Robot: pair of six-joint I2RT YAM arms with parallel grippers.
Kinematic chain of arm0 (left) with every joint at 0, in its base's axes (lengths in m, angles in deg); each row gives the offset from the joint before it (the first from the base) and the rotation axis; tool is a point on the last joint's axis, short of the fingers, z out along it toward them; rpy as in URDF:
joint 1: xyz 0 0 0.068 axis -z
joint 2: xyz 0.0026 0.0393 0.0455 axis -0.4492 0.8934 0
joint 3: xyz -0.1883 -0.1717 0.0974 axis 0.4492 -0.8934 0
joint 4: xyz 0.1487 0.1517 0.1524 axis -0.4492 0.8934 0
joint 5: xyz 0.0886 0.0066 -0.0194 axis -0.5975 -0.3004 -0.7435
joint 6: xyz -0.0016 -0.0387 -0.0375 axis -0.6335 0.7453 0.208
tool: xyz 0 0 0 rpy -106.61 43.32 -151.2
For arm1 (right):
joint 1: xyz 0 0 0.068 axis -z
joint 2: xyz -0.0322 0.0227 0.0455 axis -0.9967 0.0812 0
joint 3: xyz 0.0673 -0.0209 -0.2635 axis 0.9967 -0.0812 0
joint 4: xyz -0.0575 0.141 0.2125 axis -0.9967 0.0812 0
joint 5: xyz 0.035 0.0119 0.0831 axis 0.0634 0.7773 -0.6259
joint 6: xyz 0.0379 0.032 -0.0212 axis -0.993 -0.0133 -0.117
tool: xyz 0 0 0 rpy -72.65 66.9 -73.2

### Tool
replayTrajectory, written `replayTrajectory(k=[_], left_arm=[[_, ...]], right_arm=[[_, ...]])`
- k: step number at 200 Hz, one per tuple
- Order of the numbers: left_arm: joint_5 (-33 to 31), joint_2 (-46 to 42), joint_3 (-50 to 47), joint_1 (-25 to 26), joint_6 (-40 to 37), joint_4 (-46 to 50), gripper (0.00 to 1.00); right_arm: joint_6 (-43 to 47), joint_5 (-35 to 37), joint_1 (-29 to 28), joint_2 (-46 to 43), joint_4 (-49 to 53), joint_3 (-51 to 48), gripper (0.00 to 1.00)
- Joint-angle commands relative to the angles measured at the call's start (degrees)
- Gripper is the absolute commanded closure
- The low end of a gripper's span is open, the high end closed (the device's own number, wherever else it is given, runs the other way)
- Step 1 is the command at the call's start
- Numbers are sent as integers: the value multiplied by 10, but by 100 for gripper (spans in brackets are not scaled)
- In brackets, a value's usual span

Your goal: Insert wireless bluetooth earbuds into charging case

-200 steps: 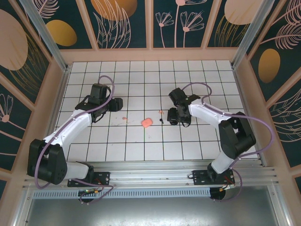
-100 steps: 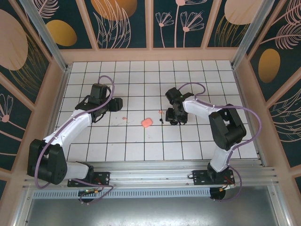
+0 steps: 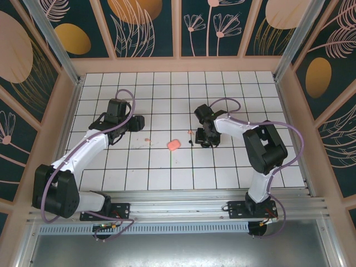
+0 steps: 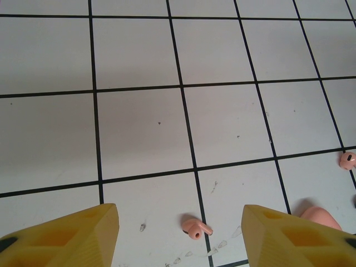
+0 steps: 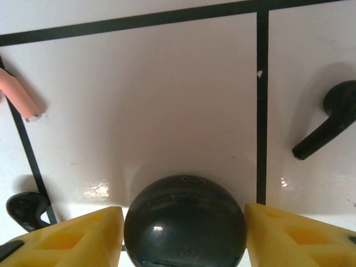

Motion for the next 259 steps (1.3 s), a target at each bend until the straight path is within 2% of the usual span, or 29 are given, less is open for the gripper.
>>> replayTrajectory(k=[1, 89, 147, 188, 229, 259], left_arm=[[-4, -11, 9, 3, -1, 13, 41], [8, -11, 5, 3, 0, 7, 43], [80, -40, -31, 4, 3, -70, 46], [173, -82, -114, 10, 25, -227, 50], [164, -93, -131, 51, -17, -271, 49], [180, -119, -180, 66, -23, -350, 50]], right_arm=[[4, 0, 2, 9, -1, 7, 43], [6, 0, 22, 7, -7, -11, 47], [-6, 0, 21, -63, -51, -55, 48], [-25, -16, 18, -132, -129, -110, 48], [-42, -25, 9, -183, -197, -156, 48], [-54, -58, 9, -218, -266, -189, 49]])
